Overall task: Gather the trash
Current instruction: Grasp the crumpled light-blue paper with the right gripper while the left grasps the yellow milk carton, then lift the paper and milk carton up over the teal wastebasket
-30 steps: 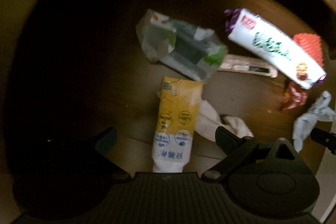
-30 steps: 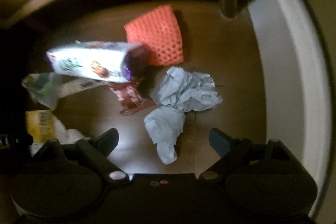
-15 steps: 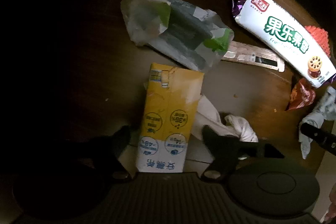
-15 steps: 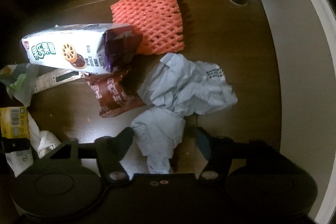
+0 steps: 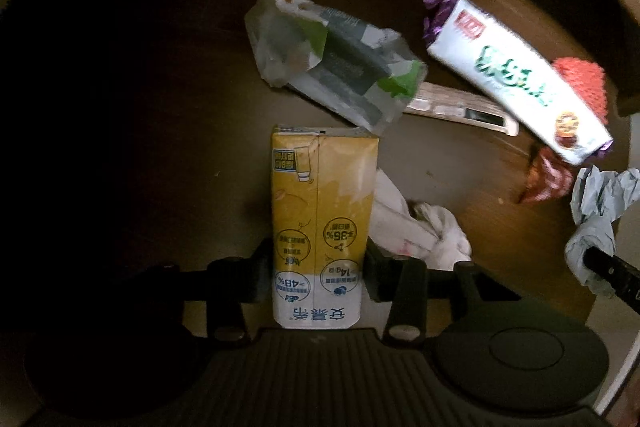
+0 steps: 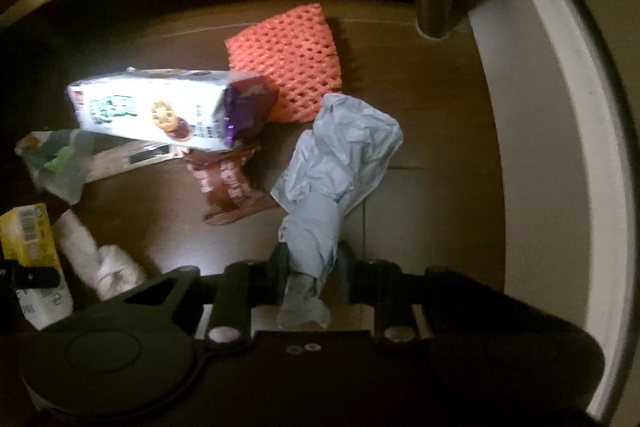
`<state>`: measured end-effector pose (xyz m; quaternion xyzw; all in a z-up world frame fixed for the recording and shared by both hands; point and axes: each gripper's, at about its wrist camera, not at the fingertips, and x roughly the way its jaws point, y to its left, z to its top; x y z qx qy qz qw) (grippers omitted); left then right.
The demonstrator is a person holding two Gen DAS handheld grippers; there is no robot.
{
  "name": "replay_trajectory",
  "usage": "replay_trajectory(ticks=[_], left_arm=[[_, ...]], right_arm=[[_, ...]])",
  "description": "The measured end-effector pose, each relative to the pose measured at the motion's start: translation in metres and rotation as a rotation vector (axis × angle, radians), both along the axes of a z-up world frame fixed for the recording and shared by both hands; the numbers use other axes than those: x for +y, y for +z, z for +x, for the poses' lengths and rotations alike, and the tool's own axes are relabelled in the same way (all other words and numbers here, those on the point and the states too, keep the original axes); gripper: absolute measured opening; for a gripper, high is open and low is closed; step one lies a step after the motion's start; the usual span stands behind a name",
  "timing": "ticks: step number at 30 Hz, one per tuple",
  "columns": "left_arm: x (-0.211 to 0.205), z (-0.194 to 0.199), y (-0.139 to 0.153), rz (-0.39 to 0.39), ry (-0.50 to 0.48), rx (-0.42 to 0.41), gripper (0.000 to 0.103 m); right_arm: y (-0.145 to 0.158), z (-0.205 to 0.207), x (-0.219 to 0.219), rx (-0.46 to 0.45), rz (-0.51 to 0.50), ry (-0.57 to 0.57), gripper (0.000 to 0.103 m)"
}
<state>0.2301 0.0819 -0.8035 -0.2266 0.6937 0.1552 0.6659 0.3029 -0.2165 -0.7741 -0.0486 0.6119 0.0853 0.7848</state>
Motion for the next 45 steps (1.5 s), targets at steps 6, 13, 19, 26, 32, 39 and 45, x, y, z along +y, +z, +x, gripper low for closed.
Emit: replay_trajectory(ticks=[6, 13, 19, 26, 32, 39, 45], left_arm=[[0.003, -0.010, 0.049, -0.017, 0.013, -0.023, 0.043], [-0.001, -0.029, 0.149, -0.037, 0.008, -0.056, 0.043], [-0.001, -0.038, 0.263, -0.063, -0.009, -0.127, 0.043], [0.007, -0.044, 0.398, -0.082, -0.057, -0.216, 0.043], [0.018, -0.044, 0.519, -0.089, -0.122, -0.315, 0.043], [0.033, -0.043, 0.646, -0.069, -0.219, -0.465, 0.043], [0.049, -0.041, 0.726, -0.058, -0.249, -0.570, 0.043]], right_arm=[[0.045, -0.022, 0.002, -0.032, 0.011, 0.024, 0.022], [0.143, -0.057, 0.009, -0.056, 0.056, 0.055, 0.022], [0.257, -0.086, 0.015, -0.085, 0.110, 0.065, 0.022], [0.389, -0.111, 0.037, -0.146, 0.139, 0.118, 0.022], [0.506, -0.126, 0.066, -0.229, 0.189, 0.181, 0.022], [0.632, -0.133, 0.098, -0.376, 0.202, 0.237, 0.022], [0.704, -0.137, 0.106, -0.497, 0.221, 0.224, 0.022]])
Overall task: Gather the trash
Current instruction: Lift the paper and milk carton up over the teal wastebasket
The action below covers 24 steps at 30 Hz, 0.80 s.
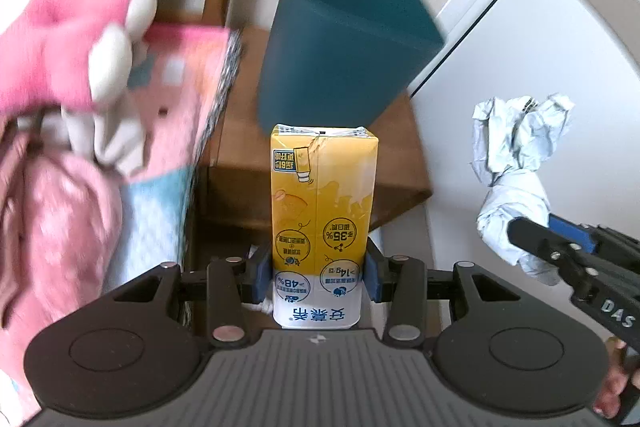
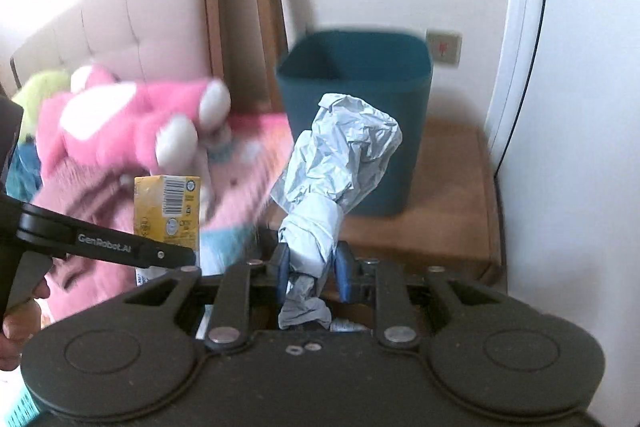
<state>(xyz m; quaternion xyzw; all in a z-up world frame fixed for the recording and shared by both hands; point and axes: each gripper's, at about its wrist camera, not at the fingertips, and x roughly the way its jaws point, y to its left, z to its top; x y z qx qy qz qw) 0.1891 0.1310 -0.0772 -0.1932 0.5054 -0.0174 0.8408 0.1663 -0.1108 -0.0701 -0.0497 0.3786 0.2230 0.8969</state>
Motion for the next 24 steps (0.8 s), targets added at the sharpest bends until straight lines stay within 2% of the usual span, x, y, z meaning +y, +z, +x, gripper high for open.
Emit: replay_trajectory(ticks=[8, 14, 17, 20, 24], left_arm=[[-0.001, 0.038, 0.066, 0.054, -0.018, -0.111, 0.043], [-0.021, 0.100, 0.099, 0.081, 0.021, -0.171, 0.043], [-0.030, 0.149, 0.103, 0.101, 0.041, -0.173, 0.043], [-0.039, 0.198, 0.104, 0.126, 0.062, -0.161, 0.043], [-0.047, 0.254, 0.084, 0.156, 0.085, -0.085, 0.043]], right_arm=[[0.056, 0.017, 0.002, -0.127, 0.016, 0.010, 0.022], [0.075, 0.076, -0.002, -0.182, 0.003, 0.062, 0.022], [0.080, 0.118, -0.006, -0.192, -0.008, 0.090, 0.022], [0.077, 0.171, -0.005, -0.162, -0.016, 0.128, 0.022], [0.063, 0.233, 0.008, -0.092, -0.039, 0.189, 0.022]])
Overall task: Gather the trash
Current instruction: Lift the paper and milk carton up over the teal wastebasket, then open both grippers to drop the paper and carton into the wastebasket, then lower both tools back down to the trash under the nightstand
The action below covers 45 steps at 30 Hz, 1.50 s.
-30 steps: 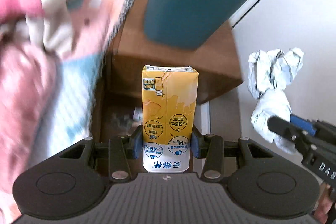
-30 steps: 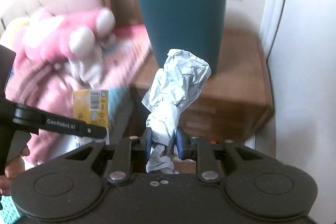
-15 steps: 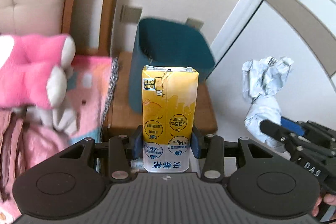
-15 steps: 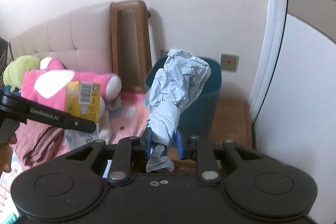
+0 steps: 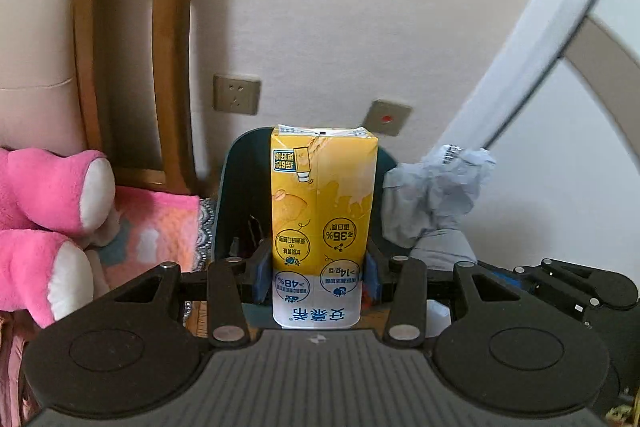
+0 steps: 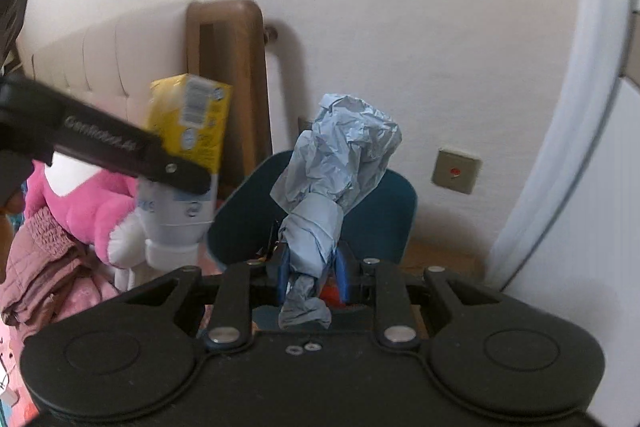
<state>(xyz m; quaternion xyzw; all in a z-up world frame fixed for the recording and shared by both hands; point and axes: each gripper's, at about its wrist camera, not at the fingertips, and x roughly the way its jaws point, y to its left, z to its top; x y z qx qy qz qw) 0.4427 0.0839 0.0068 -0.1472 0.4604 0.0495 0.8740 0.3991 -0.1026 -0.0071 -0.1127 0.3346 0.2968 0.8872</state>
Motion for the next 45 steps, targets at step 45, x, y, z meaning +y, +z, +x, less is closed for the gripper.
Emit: replay_trajectory(ticks=[45], left_arm=[[0.004, 0.078, -0.115, -0.048, 0.065, 0.267, 0.059]], right_arm=[[-0.091, 0.070, 0.032, 0.204, -0.196, 0.188, 0.040]])
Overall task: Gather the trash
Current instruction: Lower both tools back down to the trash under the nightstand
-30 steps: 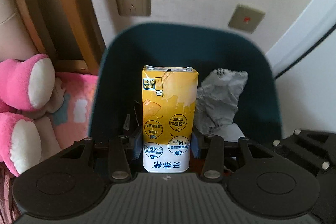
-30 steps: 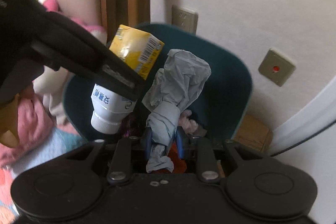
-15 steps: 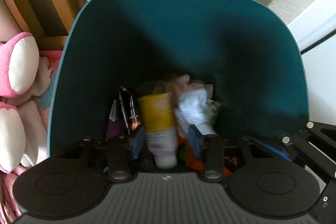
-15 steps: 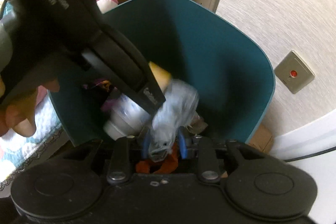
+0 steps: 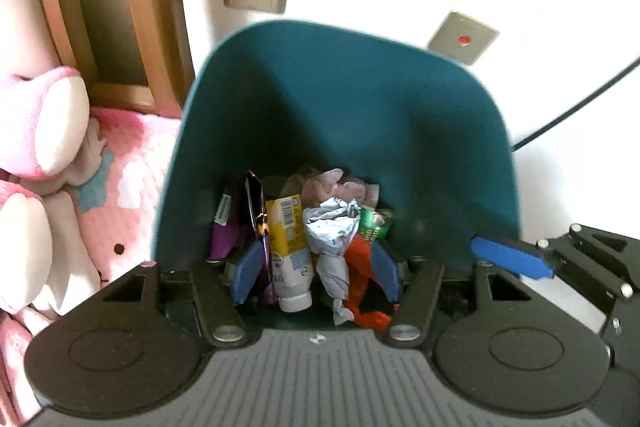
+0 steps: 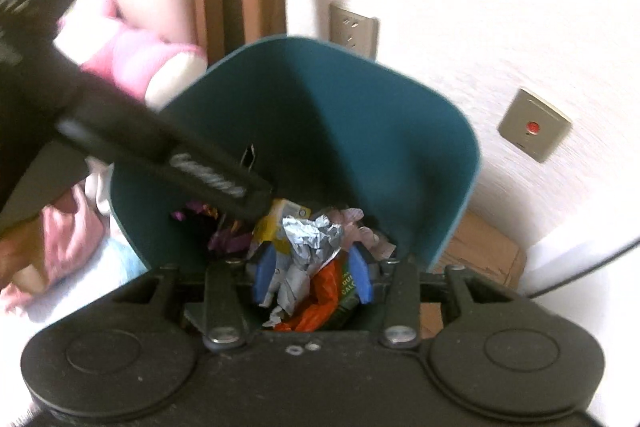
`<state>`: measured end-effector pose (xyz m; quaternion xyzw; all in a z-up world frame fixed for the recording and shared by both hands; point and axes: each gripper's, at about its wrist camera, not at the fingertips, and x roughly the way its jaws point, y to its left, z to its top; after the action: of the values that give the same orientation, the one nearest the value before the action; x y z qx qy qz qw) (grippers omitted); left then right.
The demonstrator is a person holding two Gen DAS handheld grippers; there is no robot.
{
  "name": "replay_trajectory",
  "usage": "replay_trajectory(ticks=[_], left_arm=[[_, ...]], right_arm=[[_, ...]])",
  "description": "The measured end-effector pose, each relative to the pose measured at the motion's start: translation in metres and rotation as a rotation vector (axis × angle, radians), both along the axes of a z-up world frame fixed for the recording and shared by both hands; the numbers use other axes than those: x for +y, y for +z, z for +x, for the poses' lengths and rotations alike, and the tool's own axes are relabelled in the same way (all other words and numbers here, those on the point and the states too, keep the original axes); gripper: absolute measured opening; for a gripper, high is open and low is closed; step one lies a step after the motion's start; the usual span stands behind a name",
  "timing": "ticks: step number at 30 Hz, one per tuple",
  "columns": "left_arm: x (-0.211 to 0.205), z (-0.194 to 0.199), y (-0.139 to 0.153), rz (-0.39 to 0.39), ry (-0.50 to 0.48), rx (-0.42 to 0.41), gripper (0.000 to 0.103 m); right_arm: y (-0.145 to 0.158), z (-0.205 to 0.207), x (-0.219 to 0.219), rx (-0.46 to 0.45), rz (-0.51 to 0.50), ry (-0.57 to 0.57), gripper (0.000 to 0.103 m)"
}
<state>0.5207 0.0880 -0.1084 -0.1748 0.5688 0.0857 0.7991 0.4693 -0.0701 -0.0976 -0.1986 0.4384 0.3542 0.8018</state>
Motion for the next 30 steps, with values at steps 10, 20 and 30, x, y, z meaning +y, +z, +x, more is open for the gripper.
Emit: replay_trajectory(ticks=[10, 20, 30], left_arm=[[0.003, -0.064, 0.059, 0.004, -0.073, -0.156, 0.059], [0.005, -0.148, 0.096, 0.028, -0.149, -0.253, 0.059], [0.011, -0.232, 0.090, 0.053, -0.198, -0.270, 0.068]], right_arm=[[0.037, -0.039, -0.016, -0.056, 0.085, -0.097, 0.040], [0.060, -0.115, -0.020, -0.087, 0.189, -0.179, 0.043], [0.060, -0.191, -0.024, -0.087, 0.262, -0.207, 0.060]])
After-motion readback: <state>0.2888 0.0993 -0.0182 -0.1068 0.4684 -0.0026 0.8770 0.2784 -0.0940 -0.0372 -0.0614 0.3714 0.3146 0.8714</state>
